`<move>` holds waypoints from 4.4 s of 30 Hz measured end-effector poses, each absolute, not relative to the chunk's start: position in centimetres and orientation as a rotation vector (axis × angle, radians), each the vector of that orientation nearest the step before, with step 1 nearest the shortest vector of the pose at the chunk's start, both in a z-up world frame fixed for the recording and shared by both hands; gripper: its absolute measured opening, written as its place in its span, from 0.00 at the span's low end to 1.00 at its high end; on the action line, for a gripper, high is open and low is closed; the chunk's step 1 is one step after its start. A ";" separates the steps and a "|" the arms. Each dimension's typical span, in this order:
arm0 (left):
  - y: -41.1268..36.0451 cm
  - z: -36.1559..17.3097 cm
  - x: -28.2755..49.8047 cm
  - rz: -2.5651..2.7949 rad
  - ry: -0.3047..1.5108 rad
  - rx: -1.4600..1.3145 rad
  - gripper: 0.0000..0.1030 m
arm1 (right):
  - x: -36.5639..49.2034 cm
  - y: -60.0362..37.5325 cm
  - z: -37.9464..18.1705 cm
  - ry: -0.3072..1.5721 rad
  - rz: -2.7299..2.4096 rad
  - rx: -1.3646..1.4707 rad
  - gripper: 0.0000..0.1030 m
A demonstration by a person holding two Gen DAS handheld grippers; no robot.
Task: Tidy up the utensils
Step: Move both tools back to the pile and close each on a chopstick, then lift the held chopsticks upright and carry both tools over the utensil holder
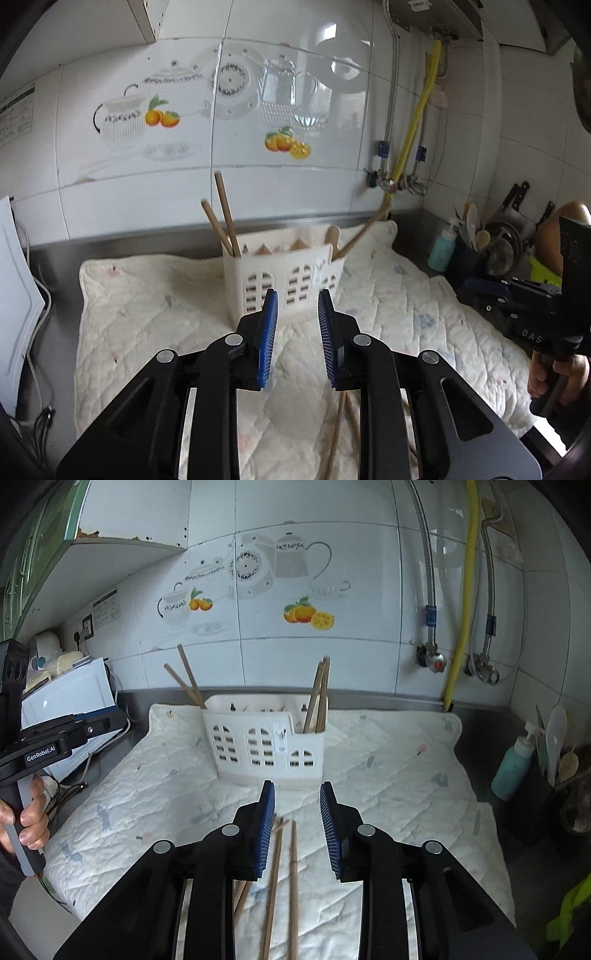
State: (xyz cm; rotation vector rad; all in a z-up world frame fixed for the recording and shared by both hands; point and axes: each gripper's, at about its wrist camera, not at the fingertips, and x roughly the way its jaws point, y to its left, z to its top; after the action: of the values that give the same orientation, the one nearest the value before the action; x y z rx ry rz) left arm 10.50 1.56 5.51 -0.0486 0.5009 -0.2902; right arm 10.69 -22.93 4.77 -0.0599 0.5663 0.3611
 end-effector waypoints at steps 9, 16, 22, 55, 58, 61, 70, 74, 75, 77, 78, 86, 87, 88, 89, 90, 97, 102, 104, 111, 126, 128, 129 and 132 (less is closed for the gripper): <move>0.3 -4.4 6.4 -0.335 0.704 -0.054 0.22 | 5.1 -23.5 -2.7 0.646 0.345 -0.008 0.25; -0.2 -8.5 5.4 -0.344 0.784 -0.076 0.30 | 3.3 -24.0 -5.7 0.683 0.316 -0.001 0.25; -0.8 -9.8 6.0 -0.357 0.806 -0.071 0.29 | 3.2 -24.3 -6.8 0.707 0.317 0.023 0.25; -2.7 -11.0 6.8 -0.320 0.787 0.041 0.08 | 4.8 -24.8 -10.0 0.762 0.301 0.087 0.14; -2.6 -11.0 6.8 -0.313 0.784 0.024 0.05 | 4.9 -24.7 -10.2 0.753 0.288 0.076 0.09; -2.5 -10.9 6.7 -0.316 0.781 0.016 0.05 | 4.9 -24.6 -10.0 0.748 0.287 0.068 0.07; -1.6 -8.4 6.0 -0.320 0.707 -0.036 0.04 | 3.6 -24.2 -4.8 0.628 0.301 -0.003 0.07; -1.1 -6.7 5.7 -0.318 0.662 -0.045 0.04 | 3.5 -24.0 -1.6 0.563 0.313 -0.046 0.07; -1.0 -6.3 5.7 -0.318 0.649 -0.044 0.04 | 3.6 -23.9 -1.0 0.553 0.321 -0.051 0.07; -0.9 -5.6 5.7 -0.315 0.631 -0.044 0.04 | 3.9 -23.8 0.2 0.541 0.340 -0.059 0.07; -0.8 -5.3 5.8 -0.318 0.627 -0.048 0.04 | 4.2 -23.6 0.8 0.537 0.349 -0.067 0.07; 0.2 -2.4 6.6 -0.328 0.588 -0.061 0.04 | 7.0 -23.1 5.5 0.530 0.427 -0.101 0.07; 0.3 -1.8 6.8 -0.332 0.578 -0.060 0.04 | 7.4 -23.0 6.2 0.529 0.441 -0.100 0.07; 0.3 -1.3 7.0 -0.336 0.572 -0.058 0.04 | 7.9 -22.9 7.0 0.530 0.459 -0.097 0.07; 0.3 -0.8 7.2 -0.337 0.567 -0.055 0.04 | 8.3 -22.8 7.6 0.528 0.469 -0.096 0.07; 0.3 -0.2 7.5 -0.340 0.562 -0.050 0.04 | 8.7 -22.7 8.4 0.525 0.482 -0.095 0.07; 0.4 2.6 9.4 -0.350 0.537 -0.026 0.04 | 12.3 -21.4 13.8 0.479 0.524 -0.146 0.07; 0.2 3.8 10.4 -0.348 0.528 -0.001 0.04 | 14.9 -20.1 16.6 0.445 0.488 -0.209 0.07; 0.3 4.4 10.8 -0.349 0.520 0.001 0.04 | 16.1 -19.7 17.1 0.443 0.470 -0.224 0.07; 0.2 7.5 12.2 -0.341 0.464 0.013 0.04 | 21.5 -18.5 15.9 0.535 0.436 -0.227 0.07; 0.1 17.7 17.2 -0.265 0.229 0.029 0.04 | 27.7 -16.9 11.1 0.688 0.439 -0.226 0.07; -0.1 18.3 17.9 -0.251 0.215 0.034 0.04 | 28.0 -16.9 10.6 0.694 0.440 -0.230 0.07; -0.2 18.3 18.3 -0.241 0.214 0.034 0.04 | 28.1 -16.9 10.4 0.696 0.440 -0.231 0.07; -0.3 18.1 19.7 -0.213 0.212 0.037 0.04 | 28.2 -17.0 10.1 0.698 0.448 -0.221 0.07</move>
State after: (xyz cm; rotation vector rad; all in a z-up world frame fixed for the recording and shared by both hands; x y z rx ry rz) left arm 19.68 -0.26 18.13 0.0372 0.2119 -0.2129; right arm 28.23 -17.04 10.06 -0.2210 0.6978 0.4476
